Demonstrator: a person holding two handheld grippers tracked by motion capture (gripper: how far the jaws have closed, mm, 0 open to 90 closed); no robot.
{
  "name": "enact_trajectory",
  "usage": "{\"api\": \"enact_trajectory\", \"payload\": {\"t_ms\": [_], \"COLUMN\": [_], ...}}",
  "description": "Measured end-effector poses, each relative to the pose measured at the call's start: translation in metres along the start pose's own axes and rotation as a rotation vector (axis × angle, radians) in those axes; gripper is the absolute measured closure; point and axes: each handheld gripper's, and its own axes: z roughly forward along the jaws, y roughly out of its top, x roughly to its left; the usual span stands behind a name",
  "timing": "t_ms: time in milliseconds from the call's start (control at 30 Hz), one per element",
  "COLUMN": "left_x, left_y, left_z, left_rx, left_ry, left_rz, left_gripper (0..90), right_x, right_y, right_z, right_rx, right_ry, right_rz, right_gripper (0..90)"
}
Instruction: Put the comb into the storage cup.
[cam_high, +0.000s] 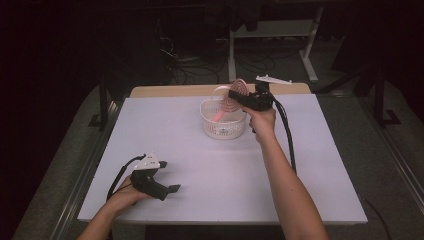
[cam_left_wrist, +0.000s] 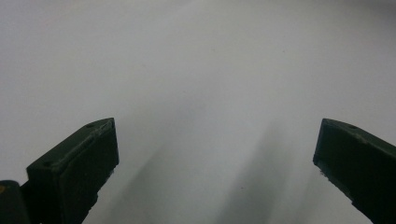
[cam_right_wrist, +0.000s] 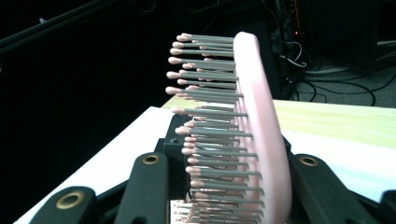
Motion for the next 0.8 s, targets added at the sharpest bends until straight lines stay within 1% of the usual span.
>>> {"api": "enact_trajectory", "payload": {"t_ms": [67, 167, 233, 400, 533, 667, 800], "left_x": [0.000, 0.000, 0.000, 0.000, 0.000, 0.000, 0.000], "left_y": [0.000, 0.000, 0.000, 0.000, 0.000, 0.000, 0.000], "left_z": [0.000, 0.000, 0.000, 0.000, 0.000, 0.001, 0.001], "left_rx": [0.000, 0.001, 0.001, 0.000, 0.002, 0.002, 0.003], "left_ry": [0.000, 0.000, 0.001, 0.000, 0.001, 0.001, 0.001], "left_rz": [0.000, 0.000, -0.001, 0.000, 0.002, 0.002, 0.002], "left_gripper": [0.0, 0.0, 0.0, 0.0, 0.0, 0.0, 0.0], "right_x": [0.000, -0.001, -0.003, -0.006, -0.009, -0.015, -0.020], "right_y": [-0.002, -0.005, -0.005, -0.006, -0.007, -0.008, -0.009], "right_z": [0.002, 0.004, 0.004, 0.002, 0.001, -0.002, -0.005], "right_rx": [0.011, 0.011, 0.011, 0.012, 0.016, 0.023, 0.028], "right_ry": [0.000, 0.004, 0.005, -0.002, -0.018, -0.034, -0.060], "right_rz": [0.004, 0.011, 0.017, 0.017, 0.007, 0.010, 0.006], "right_gripper": [62.6, 62.6, 62.6, 61.8, 60.1, 58.3, 56.1]}}
